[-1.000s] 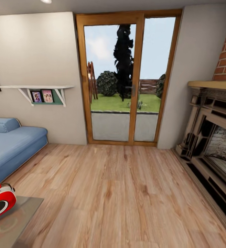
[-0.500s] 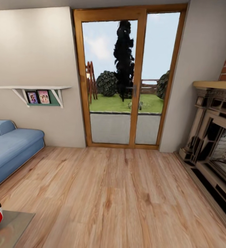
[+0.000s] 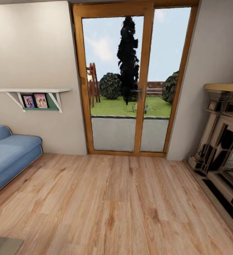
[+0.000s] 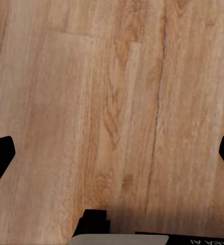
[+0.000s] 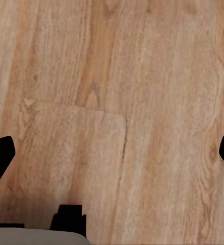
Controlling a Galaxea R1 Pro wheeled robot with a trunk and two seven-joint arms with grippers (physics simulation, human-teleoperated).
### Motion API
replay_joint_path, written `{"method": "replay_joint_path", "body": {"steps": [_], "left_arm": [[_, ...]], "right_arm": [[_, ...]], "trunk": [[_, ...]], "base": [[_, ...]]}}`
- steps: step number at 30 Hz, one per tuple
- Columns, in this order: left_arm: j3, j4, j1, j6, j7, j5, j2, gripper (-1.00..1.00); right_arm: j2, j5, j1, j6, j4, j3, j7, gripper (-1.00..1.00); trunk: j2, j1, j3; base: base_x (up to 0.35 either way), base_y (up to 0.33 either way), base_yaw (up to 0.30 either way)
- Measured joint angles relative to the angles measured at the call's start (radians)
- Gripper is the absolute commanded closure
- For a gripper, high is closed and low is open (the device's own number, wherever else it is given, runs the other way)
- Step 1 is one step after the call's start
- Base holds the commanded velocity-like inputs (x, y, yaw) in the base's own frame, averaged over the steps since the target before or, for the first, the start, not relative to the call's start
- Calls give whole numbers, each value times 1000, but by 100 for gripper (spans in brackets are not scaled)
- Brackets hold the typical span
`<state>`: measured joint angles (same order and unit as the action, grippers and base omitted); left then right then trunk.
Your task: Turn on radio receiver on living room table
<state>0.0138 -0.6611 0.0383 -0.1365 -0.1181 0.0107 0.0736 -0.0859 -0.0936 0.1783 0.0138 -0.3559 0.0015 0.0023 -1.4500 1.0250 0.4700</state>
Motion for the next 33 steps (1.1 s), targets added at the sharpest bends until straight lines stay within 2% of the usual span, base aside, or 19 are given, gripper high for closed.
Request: {"method": "replay_joint_path", "body": {"steps": [14, 33], "left_arm": [[0, 0, 0, 0, 0, 0, 0, -100], [0, 0, 0, 0, 0, 0, 0, -100]], "right_arm": [[0, 0, 1, 0, 0, -3, -1, -100], [0, 0, 0, 0, 0, -2, -4, -100]], "trunk": [[0, 0, 0], [0, 0, 0]], "base": [[320, 0, 22], [38, 0, 277]]}}
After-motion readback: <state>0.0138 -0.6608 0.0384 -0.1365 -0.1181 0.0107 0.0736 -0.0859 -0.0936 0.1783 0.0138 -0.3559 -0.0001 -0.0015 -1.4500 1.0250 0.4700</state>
